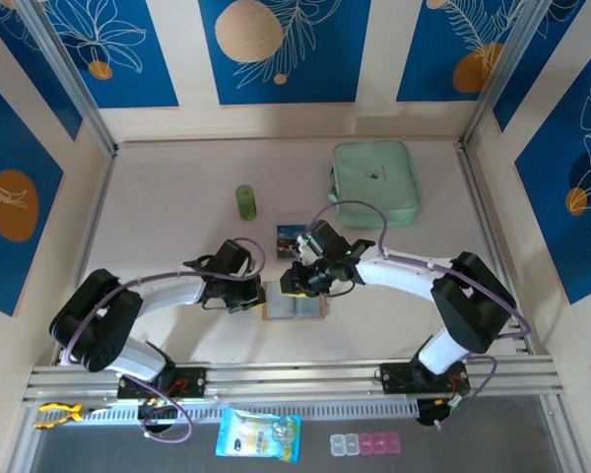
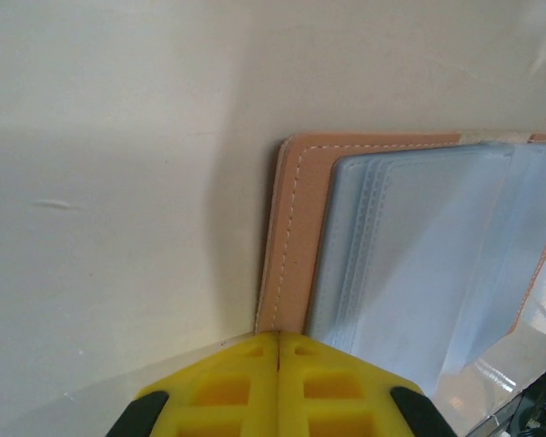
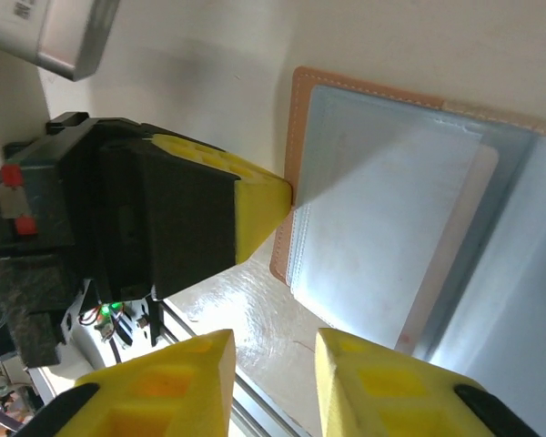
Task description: Take the credit cards out of the card holder
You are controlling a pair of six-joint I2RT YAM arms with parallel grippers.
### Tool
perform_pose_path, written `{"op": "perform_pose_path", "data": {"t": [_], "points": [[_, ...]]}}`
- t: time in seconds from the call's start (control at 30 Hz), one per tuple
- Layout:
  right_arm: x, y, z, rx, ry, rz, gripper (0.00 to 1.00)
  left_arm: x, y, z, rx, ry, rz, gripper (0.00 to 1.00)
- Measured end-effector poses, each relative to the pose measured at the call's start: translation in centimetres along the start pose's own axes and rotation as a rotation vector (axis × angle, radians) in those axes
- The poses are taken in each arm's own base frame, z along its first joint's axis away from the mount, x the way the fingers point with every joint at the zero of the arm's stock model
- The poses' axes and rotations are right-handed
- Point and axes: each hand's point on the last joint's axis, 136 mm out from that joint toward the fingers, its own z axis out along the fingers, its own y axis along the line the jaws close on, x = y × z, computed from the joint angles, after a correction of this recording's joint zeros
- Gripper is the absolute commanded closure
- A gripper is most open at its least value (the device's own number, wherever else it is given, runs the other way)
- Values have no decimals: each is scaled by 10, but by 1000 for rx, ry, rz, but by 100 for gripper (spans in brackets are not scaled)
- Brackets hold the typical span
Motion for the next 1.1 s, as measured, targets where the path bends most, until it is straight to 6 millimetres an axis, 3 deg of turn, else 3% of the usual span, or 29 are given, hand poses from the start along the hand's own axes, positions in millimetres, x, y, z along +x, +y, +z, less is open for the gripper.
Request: {"op": "perform_pose_path", "data": {"t": [0.33, 0.43, 0.57, 1.1], "points": [[8, -16, 24, 52, 49, 51, 68, 0, -1, 1, 10, 0, 3, 98], [8, -18, 28, 56, 53, 55, 74, 1, -1, 1, 12, 0, 3, 97], [7, -22, 33, 64, 57, 63, 75, 1, -1, 1, 12, 0, 3, 97], [8, -42, 31, 170, 45, 82, 74, 1, -1, 1, 12, 0, 4, 97]]}}
